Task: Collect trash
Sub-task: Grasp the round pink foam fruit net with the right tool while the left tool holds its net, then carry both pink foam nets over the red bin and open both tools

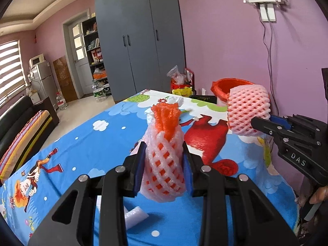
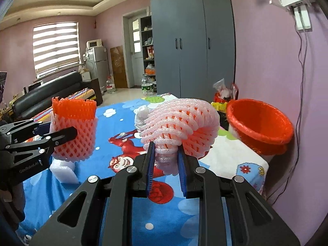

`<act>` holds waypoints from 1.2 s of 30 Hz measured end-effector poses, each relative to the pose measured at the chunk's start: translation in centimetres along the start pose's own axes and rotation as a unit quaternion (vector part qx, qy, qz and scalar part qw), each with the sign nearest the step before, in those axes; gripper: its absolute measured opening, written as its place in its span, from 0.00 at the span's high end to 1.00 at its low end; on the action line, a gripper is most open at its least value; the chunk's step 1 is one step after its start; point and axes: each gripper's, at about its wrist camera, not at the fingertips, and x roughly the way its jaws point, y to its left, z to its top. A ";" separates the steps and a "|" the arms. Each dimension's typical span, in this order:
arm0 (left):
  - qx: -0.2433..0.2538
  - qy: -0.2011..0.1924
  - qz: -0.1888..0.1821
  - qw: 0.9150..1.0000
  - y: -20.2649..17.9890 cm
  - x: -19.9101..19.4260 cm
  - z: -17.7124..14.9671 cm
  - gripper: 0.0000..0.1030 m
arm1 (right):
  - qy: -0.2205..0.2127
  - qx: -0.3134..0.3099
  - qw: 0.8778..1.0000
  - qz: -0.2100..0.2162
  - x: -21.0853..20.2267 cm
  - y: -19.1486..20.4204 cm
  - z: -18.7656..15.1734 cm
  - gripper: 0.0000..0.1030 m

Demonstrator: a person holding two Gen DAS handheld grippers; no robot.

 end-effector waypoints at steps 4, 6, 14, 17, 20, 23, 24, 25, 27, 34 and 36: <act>0.013 -0.001 -0.006 1.000 -1.3 -0.2 0.4 0.69 | -0.006 0.013 1.000 -0.007 -0.8 -1.2 -0.2 0.78; 0.021 -0.001 -0.008 1.000 -2.0 -0.1 0.6 0.69 | -0.010 0.019 1.000 -0.011 -1.1 -2.0 -0.3 0.78; 0.049 0.000 -0.025 0.999 -5.1 1.1 1.6 0.69 | -0.023 0.028 0.999 -0.032 -2.2 -4.3 -0.3 0.78; 0.055 0.002 -0.034 0.998 -6.3 1.8 2.2 0.69 | -0.024 0.030 0.998 -0.044 -2.4 -5.2 -0.4 0.78; 0.057 0.005 -0.050 0.997 -7.7 2.8 2.9 0.69 | -0.024 0.025 0.998 -0.057 -2.5 -6.0 -0.6 0.78; 0.059 0.003 -0.062 0.996 -9.1 3.7 3.6 0.69 | -0.022 0.020 0.997 -0.069 -2.4 -6.9 -0.6 0.78; 0.060 0.002 -0.066 0.996 -9.3 3.9 3.7 0.69 | -0.021 0.018 0.997 -0.073 -2.4 -7.2 -0.7 0.78; 0.061 0.002 -0.069 0.996 -9.6 4.1 3.8 0.69 | -0.020 0.016 0.997 -0.078 -2.4 -7.5 -0.7 0.78; 0.064 0.000 -0.077 0.995 -10.3 4.6 4.2 0.69 | -0.019 0.016 0.996 -0.086 -2.4 -8.2 -0.7 0.78; 0.060 -0.001 -0.113 0.992 -11.9 6.8 6.2 0.69 | -0.011 0.033 0.993 -0.112 -1.9 -11.6 -0.9 0.78; 0.059 -0.003 -0.127 0.990 -12.6 7.8 7.3 0.69 | -0.008 0.040 0.992 -0.118 -1.6 -12.7 -0.6 0.78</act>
